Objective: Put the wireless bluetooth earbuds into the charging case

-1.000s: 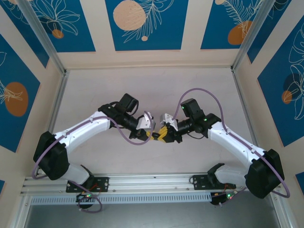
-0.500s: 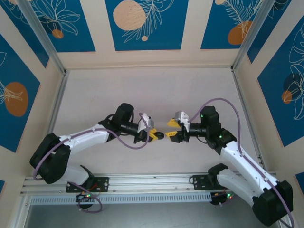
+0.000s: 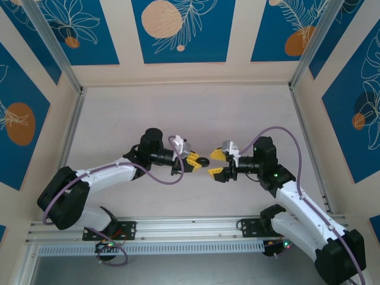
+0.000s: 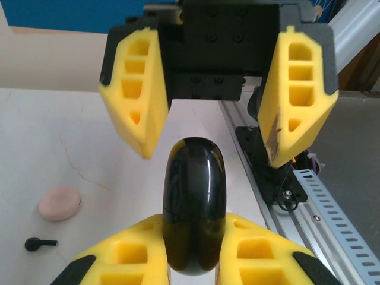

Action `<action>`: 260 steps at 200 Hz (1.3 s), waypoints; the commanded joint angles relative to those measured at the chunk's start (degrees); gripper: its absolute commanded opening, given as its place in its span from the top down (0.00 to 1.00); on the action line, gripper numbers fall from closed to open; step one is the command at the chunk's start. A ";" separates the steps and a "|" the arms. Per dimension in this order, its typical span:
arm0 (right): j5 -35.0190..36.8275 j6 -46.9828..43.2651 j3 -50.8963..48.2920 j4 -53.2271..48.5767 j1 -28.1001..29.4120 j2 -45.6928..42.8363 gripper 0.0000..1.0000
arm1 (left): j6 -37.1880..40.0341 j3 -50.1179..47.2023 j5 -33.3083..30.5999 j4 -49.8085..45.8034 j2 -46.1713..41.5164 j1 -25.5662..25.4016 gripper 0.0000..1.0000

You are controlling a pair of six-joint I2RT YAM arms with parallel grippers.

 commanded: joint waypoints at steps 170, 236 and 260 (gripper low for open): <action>-5.95 -8.71 9.02 -9.12 -0.13 7.45 0.82 | -2.19 1.21 3.56 2.36 0.22 -0.36 0.78; -4.11 -20.07 15.31 -22.50 0.64 10.74 0.82 | 13.53 5.63 0.76 -20.49 -3.07 -0.36 0.62; -3.76 -22.26 16.70 -24.55 1.23 12.09 0.82 | 14.00 6.14 0.97 -21.43 -3.41 -0.36 0.61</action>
